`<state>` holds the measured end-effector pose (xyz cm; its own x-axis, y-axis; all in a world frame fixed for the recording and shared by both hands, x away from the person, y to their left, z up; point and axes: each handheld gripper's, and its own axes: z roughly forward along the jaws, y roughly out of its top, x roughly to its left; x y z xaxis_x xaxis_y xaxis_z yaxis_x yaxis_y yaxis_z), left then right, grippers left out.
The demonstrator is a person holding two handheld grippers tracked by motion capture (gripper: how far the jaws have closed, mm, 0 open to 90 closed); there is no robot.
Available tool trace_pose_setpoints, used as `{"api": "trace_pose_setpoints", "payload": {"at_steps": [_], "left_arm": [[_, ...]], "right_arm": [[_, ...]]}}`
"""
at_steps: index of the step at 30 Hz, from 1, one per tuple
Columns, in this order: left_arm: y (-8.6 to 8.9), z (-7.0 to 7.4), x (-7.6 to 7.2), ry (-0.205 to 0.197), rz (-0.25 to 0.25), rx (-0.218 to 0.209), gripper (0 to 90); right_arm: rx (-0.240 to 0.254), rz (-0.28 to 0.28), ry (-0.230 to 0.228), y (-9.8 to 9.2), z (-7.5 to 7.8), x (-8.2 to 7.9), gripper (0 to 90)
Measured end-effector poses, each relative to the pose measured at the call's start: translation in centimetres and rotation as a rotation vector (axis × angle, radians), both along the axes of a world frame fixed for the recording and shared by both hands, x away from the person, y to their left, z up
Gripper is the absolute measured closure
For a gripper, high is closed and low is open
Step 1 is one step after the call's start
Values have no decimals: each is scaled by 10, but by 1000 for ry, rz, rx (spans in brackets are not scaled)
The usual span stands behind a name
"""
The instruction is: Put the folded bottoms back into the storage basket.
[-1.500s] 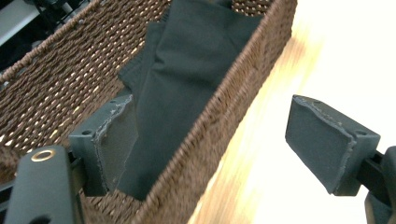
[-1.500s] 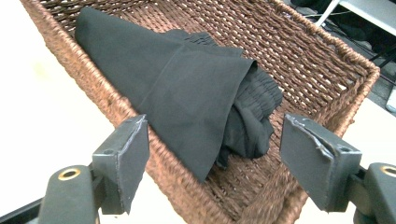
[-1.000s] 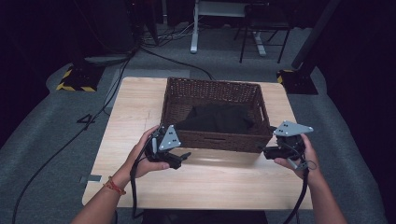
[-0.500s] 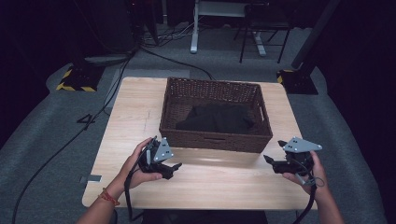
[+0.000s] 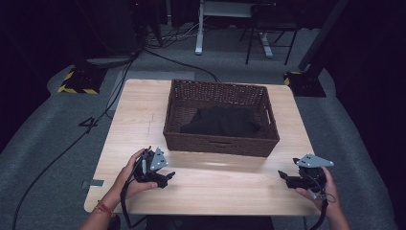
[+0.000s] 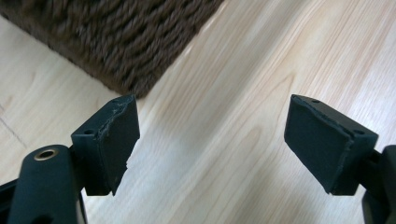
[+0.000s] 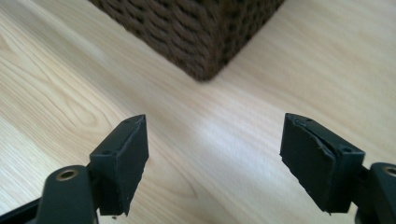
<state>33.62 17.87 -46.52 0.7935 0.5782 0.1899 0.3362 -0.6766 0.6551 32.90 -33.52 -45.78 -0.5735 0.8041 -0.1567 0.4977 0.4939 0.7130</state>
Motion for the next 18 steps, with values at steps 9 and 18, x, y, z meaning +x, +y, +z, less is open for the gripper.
{"api": "trace_pose_setpoints", "payload": {"at_steps": [9, 18], "left_arm": [[21, -17, -2, 38, 45, -8, 181], [36, -29, -2, 82, 77, -52, 181]], "right_arm": [[26, -47, 48, -23, -22, -5, 235], [100, -95, 79, -45, -41, -11, 221]]}}
